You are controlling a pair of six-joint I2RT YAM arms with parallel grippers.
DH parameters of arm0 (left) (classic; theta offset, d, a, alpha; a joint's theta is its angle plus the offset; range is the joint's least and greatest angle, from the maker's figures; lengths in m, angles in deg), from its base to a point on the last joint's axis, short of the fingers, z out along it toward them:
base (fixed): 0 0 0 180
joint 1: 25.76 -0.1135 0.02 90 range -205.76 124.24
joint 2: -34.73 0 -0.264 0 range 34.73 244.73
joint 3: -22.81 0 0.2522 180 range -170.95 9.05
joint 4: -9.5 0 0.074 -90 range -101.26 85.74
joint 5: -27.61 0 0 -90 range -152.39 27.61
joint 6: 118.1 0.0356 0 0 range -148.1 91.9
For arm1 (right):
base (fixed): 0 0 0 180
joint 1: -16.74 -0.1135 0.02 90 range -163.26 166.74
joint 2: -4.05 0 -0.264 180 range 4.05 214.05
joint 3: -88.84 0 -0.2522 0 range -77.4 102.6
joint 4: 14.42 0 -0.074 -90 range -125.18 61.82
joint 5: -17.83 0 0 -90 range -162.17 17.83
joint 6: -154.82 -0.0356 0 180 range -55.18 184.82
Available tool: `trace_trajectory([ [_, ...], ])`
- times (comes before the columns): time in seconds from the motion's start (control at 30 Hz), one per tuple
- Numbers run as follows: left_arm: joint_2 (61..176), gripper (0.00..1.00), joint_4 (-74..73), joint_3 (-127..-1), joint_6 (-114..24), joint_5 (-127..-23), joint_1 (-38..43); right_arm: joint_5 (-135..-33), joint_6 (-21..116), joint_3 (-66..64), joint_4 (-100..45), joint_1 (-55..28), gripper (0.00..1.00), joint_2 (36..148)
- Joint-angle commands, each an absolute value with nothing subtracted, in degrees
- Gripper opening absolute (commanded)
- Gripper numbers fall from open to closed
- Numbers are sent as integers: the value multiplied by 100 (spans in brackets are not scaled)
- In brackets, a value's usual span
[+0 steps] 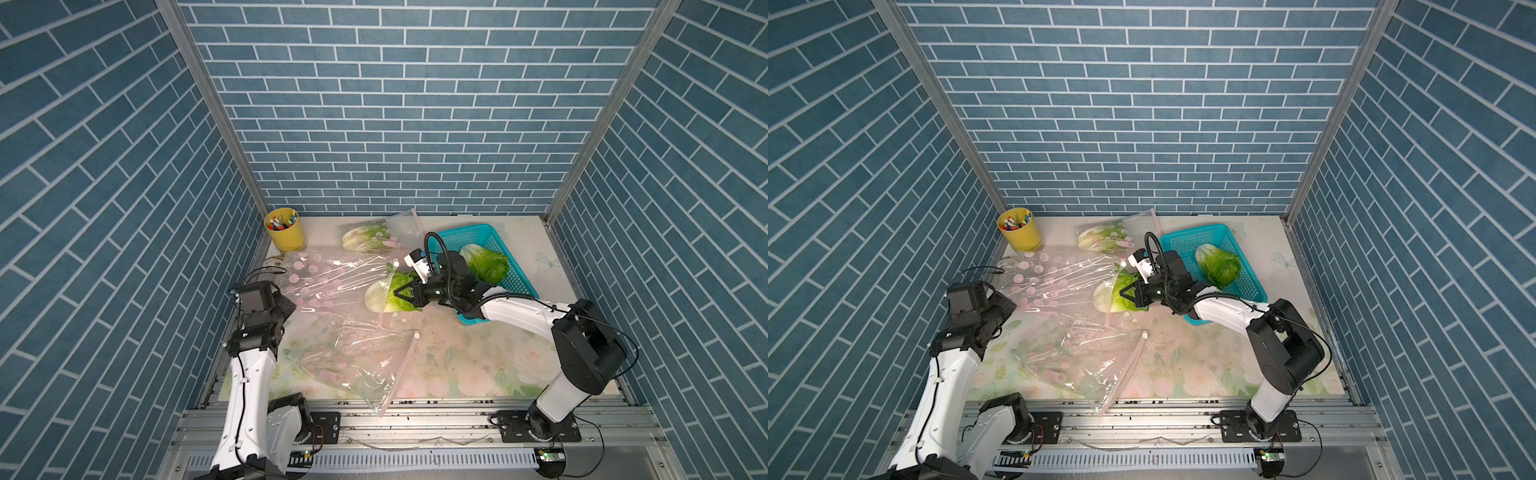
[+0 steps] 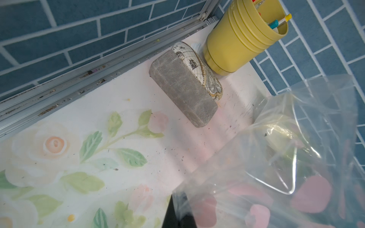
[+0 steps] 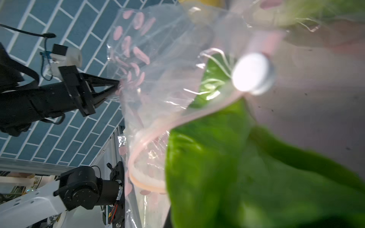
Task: Open the zip-top bag and take out the chinese cabbages
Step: Pick up the Chinese cabbage from the zipper food storage bag, then place the Chinese cabbage in the basket.
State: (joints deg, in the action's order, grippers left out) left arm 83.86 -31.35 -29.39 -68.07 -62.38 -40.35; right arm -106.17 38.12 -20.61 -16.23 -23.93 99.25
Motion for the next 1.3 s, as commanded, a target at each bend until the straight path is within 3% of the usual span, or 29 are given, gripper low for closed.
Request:
trace_trajectory([
  [0.0,8367,0,-3377,-2982,-6708,-5831,-4186,-10144,3957,-2170,-1589,-2092,0,9435],
  [0.3,8456,0,-3310,-2980,-6747,-5926,-4294,-10243,4557,-2125,-2712,-1682,0,8655],
  [0.4,8519,0,-3213,-2954,-6748,-6140,-4297,-9713,4510,-2090,-2841,-1616,0,8263],
  [0.53,8666,0,-3147,-2961,-6697,-6380,-4298,-8148,4096,-2054,-2852,-1574,0,7804],
  [0.57,8702,6,-3139,-2969,-6668,-6443,-4296,-7809,3978,-2054,-2827,-1566,0,7748],
  [0.67,8772,58,-3074,-2990,-6618,-6665,-4298,-6795,3565,-2045,-2679,-1561,0,7677],
  [0.73,8773,78,-3033,-3029,-6557,-6802,-4296,-6321,3331,-1990,-2568,-1551,0,7796],
  [0.77,8763,99,-3045,-3048,-6516,-6835,-4296,-6193,3257,-1995,-2464,-1544,0,7880],
  [1.03,8557,100,-3430,-3547,-5856,-7066,-4294,-6257,2461,-2405,-866,-1208,0,8669],
  [1.27,8435,100,-3661,-3777,-5511,-7396,-4288,-7153,1525,-2732,514,-729,0,9567],
])
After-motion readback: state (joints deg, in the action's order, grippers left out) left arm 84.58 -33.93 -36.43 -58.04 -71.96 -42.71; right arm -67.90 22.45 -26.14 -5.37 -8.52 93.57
